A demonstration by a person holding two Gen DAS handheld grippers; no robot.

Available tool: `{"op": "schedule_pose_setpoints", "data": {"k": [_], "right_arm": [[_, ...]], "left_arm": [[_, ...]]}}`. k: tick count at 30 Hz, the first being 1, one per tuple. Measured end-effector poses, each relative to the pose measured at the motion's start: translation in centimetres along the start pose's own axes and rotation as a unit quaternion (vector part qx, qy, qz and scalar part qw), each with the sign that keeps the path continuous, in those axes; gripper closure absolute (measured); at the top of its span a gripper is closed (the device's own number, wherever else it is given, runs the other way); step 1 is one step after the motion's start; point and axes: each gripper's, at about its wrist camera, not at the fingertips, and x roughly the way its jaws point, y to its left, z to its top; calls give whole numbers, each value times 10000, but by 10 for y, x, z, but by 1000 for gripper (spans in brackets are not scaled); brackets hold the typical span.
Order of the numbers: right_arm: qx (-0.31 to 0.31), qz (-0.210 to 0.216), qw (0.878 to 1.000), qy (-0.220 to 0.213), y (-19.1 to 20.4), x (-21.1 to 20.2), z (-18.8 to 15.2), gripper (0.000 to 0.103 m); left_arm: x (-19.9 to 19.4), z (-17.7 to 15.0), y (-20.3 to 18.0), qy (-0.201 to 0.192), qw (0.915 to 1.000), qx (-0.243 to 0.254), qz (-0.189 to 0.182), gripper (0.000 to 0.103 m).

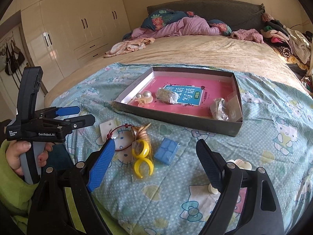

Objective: Organize jewelry
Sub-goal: 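Move both open tools back toward the watch and bagged yellow bangles, then grasp the brown-strap watch with the left tool while the right tool grasps the bagged yellow bangles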

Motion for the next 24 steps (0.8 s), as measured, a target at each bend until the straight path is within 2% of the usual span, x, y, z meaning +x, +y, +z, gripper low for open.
{"op": "schedule_pose_setpoints", "data": {"k": [10, 15, 19, 20, 24], "right_arm": [[108, 102, 9992, 380, -4, 22, -21, 19], [199, 192, 9980, 576, -7, 32, -31, 19], [199, 295, 9970, 693, -6, 38, -36, 20], [209, 338, 9966, 716, -6, 39, -36, 21], [227, 535, 9943, 895, -5, 48, -42, 34]], "left_arm": [[16, -9, -4, 239, 9996, 59, -146, 12], [21, -13, -9, 340, 9990, 157, -224, 35], [26, -16, -12, 422, 9983, 211, -327, 68], [27, -17, -13, 429, 9981, 225, -370, 71], [32, -18, -16, 509, 9976, 276, -377, 73]]}}
